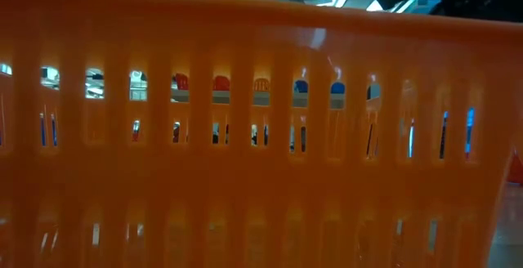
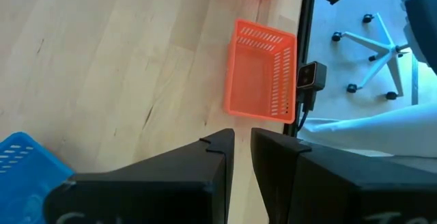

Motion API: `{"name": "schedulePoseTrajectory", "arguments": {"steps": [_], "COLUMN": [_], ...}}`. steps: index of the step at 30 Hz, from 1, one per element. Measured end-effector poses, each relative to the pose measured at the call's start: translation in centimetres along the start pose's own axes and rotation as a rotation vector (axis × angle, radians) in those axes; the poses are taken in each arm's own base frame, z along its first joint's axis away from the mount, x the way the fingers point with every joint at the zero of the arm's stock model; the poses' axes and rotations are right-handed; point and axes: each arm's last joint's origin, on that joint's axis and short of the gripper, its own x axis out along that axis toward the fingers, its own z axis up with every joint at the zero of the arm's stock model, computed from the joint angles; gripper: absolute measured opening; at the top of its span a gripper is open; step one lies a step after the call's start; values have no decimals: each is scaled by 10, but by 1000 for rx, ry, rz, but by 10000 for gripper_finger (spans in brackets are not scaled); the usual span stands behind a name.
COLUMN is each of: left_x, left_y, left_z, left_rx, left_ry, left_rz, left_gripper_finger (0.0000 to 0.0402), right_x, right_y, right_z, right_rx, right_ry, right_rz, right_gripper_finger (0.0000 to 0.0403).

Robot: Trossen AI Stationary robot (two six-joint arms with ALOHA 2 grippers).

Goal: Stack baskets on shelf by color
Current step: Stack the right orange basket into the orange basket on the shelf

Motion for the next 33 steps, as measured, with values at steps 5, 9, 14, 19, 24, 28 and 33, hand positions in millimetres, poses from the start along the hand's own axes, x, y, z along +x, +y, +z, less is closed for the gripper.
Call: {"name": "schedulePoseTrajectory", "arguments": {"steps": [5,9,14,19,24,28,33], "left_x": [0,0,0,0,0,0,0], "left_y": [-1,-1,-1,-1,-1,-1,-1], "left_z": [1,1,1,1,1,1,2], "left_rx": [-17,-19,-20,-20,-20,-19,23], "left_ry": [-9,-11,-12,-12,-12,-12,-39], "left_rz": [-12,-14,-15,-15,-15,-15,8], "left_gripper_finger": [41,41,41,41,41,41,41], "right_x": [16,36,56,63,49,21,-39], "right_y": [-4,-11,-18,-23,-21,-21,-25], "right_z": [-4,-11,-15,-14,-3,10,24], "right_rx": [20,54,52,99,135,165,202], "right_ry": [48,88,83,89,46,13,-91], "right_rz": [31,26,35,70,112,126,41], "right_gripper_finger": [119,119,119,68,9,4,2]}}
